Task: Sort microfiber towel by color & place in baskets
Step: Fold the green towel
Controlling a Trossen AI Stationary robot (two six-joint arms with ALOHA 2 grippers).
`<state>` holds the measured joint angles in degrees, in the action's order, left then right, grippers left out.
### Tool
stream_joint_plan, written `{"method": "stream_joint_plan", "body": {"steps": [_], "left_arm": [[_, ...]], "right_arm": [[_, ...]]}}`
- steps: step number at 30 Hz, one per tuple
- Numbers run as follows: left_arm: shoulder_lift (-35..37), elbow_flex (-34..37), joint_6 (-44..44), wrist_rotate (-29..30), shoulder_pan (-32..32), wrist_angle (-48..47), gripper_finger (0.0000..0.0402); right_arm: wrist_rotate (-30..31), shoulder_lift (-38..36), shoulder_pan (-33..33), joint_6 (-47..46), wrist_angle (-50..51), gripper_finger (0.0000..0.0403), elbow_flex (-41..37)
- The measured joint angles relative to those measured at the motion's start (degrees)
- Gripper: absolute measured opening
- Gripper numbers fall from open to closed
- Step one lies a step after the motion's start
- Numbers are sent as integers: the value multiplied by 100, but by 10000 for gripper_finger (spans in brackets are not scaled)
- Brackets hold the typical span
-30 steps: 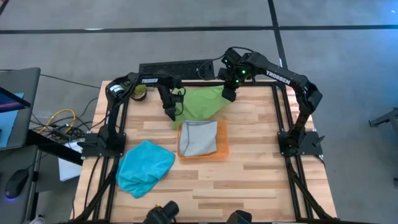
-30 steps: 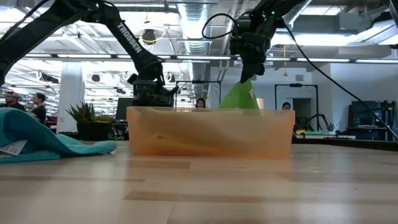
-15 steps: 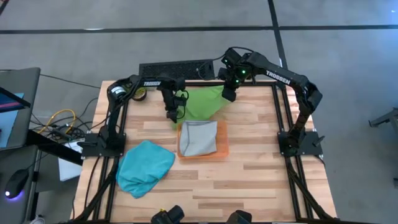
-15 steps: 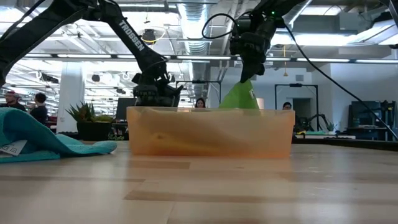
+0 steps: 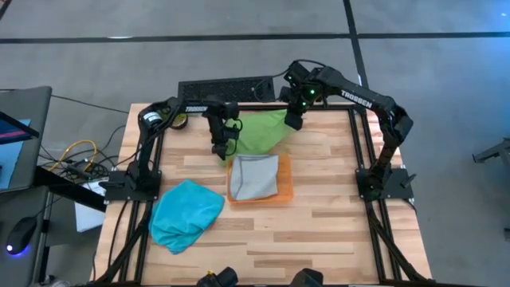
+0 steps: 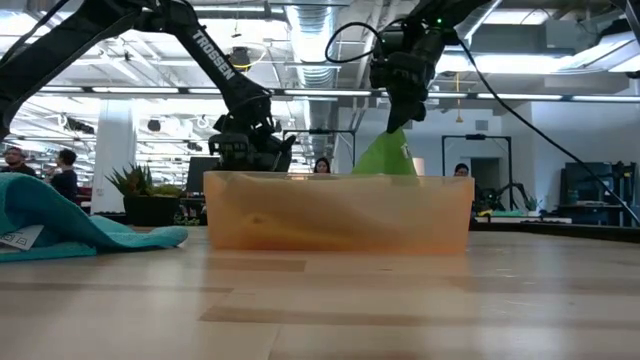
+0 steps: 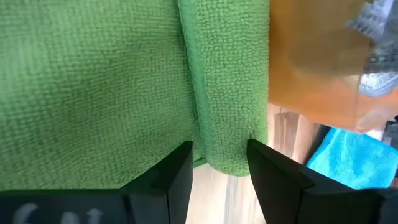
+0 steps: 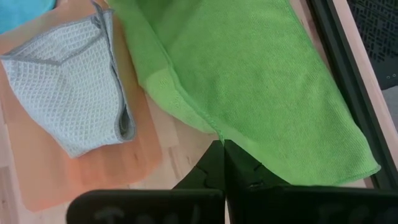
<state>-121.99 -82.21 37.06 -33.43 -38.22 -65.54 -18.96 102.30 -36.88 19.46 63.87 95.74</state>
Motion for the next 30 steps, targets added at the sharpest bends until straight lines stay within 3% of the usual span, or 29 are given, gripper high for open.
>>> {"method": "stream_joint_plan", "body": {"steps": [7,16,30], "left_arm": [[0,0,65,135,-2,2,118],[2,0,146,129,1,2,8],[7,-487,133,282,-166,-521,1]], "right_arm": [[0,0,-2,0,1,12,0],[0,0,-12,0,1,12,0],[207,0,-106,-33,2,12,0]]}}
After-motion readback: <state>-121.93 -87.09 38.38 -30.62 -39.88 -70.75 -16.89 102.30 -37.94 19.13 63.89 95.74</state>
